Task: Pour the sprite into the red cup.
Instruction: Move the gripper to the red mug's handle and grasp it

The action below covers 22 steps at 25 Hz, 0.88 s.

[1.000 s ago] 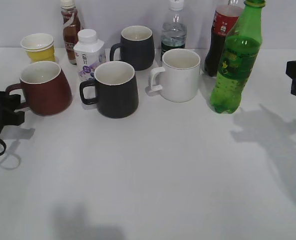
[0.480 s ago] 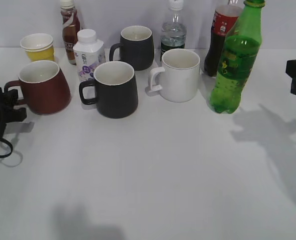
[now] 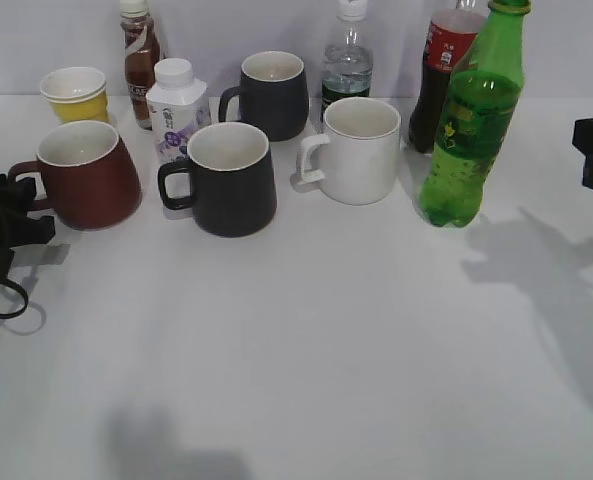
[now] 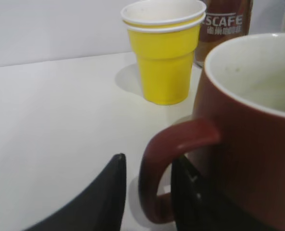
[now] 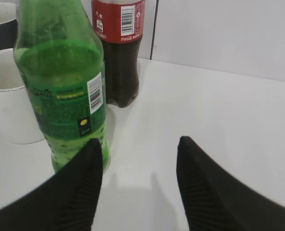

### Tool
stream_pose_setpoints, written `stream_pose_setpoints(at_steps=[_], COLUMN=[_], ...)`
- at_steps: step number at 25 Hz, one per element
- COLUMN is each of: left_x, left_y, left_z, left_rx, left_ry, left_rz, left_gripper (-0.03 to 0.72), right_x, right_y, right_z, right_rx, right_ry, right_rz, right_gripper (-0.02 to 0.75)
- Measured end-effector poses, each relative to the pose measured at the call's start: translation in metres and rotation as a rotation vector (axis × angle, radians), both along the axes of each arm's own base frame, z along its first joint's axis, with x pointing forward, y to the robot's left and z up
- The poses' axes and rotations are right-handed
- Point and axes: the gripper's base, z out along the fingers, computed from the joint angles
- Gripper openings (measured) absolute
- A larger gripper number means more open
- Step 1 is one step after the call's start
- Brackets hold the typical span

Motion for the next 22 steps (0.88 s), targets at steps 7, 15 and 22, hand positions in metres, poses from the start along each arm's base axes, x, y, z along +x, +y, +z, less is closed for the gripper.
stream_pose_setpoints(at_steps=[7,15,22], left_x=[0.006,0.018,0.03], left_y=[0.0,-0.001,-0.002], left_z=[0.001,-0.002,-0.012], left_rx=[0.0,0.0,0.001], left_ry=[0.008,0.015,0.007], left_rz=[0.001,0.002,0.002], left_gripper=[0.246,0.243,0.241], right_x=[0.0,0.0,0.0], right_y=[0.0,0.0,0.0], right_z=[0.0,0.0,0.0], right_rx=[0.0,0.0,0.001], right_ry=[-0.001,-0.001,-0.003], right_rz=[0.0,0.0,0.0], right_gripper=[0.377,0.377,0.377])
